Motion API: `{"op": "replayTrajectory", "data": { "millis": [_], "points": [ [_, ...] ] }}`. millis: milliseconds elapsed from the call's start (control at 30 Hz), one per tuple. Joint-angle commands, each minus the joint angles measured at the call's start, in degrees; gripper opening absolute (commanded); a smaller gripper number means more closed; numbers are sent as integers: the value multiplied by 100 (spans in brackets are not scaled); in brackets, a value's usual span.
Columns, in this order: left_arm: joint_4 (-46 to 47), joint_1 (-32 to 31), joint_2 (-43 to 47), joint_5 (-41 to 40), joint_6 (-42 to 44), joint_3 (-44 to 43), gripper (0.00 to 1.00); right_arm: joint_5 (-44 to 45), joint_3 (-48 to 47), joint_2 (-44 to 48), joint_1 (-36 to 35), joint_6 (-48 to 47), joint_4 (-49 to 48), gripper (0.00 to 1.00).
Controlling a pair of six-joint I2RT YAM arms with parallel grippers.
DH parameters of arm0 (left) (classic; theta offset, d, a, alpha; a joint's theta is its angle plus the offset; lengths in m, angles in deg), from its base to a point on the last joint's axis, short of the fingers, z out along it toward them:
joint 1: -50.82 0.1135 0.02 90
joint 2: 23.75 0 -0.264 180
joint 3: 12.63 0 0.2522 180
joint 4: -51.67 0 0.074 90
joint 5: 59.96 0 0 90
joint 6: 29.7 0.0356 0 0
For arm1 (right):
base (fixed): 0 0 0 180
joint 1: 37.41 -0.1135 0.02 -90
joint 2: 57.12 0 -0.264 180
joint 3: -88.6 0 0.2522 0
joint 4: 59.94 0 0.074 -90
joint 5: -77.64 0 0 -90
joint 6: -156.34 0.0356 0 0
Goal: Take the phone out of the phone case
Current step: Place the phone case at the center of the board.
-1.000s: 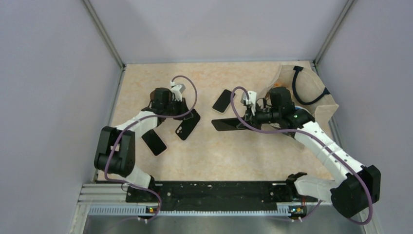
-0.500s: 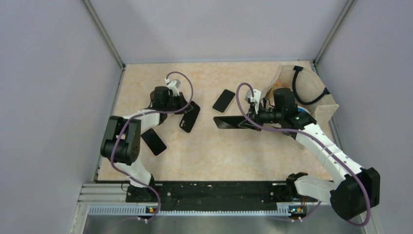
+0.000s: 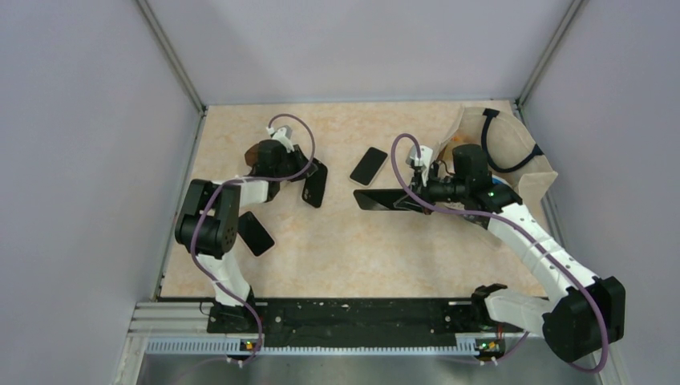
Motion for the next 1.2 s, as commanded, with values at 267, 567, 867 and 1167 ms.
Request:
{"op": "replayTrajectory", "data": {
  "millis": [267, 567, 867, 1167],
  "points": [
    [-39, 22, 412, -229, 375, -152, 62, -315, -50, 103, 65, 79, -428, 0],
    [-174, 21, 1512, 608, 878, -115, 88, -414, -130, -14, 61, 98, -472, 0],
    [-1376, -386, 2734, 3611, 2847, -144, 89, -869, -581, -549, -40, -55, -244, 0],
    [-3739, -1843, 2633, 3530, 4641, -896, 87, -883, -787, -773, -489, -283, -73, 0]
  ]
}}
